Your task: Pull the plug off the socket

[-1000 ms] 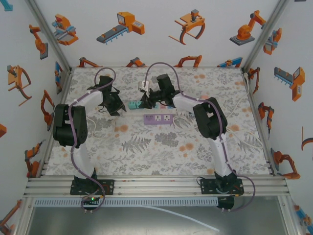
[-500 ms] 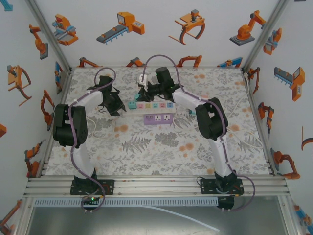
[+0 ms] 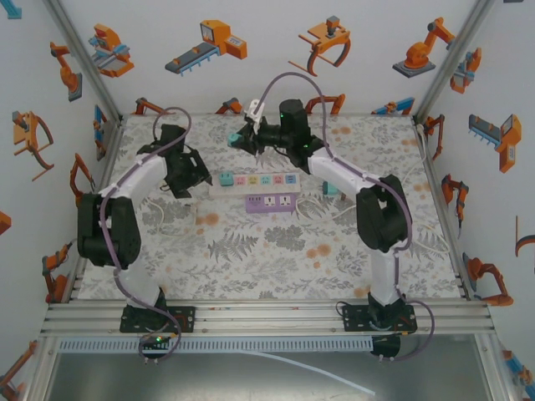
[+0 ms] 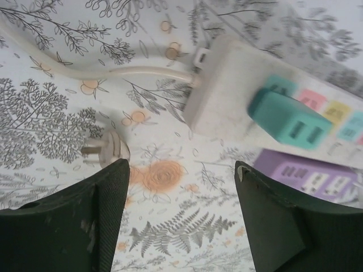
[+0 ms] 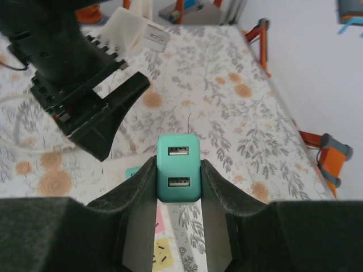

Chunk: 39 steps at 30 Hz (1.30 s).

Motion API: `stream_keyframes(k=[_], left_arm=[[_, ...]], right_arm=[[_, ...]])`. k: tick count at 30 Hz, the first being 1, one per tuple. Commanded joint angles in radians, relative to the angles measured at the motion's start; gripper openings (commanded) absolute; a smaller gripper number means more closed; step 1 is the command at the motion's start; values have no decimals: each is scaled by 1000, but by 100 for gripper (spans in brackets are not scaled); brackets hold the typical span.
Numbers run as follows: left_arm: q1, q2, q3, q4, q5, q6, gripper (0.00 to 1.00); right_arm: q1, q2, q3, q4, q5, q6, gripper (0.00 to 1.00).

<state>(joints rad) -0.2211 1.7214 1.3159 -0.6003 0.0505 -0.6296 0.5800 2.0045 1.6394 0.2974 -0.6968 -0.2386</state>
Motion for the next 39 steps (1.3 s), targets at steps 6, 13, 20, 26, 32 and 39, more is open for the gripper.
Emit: stream_keyframes(k=[6,13,20,26,32,39], left_arm=[[2,-258,-27,72,240,148,87],[1,-454,-126,291,496,206,97],[-4,-563,-154,361,656,299,97],[-16,-622,-161,375,725,346,97],[-32,-655,-173,393,772,365,97],[-37,-663,-190,394,784,388,97]], right_arm=[[-27,-193,-119,146,314,403,2],[-96,-363,-280,162,466,681,1],[-198,-537,-508,241,543,900,0],[-336,-601,-613,243,501,1104,0],[-445,-648,-740,229,584,1262,0],[-591,-694,-813,11,645,1329,0]])
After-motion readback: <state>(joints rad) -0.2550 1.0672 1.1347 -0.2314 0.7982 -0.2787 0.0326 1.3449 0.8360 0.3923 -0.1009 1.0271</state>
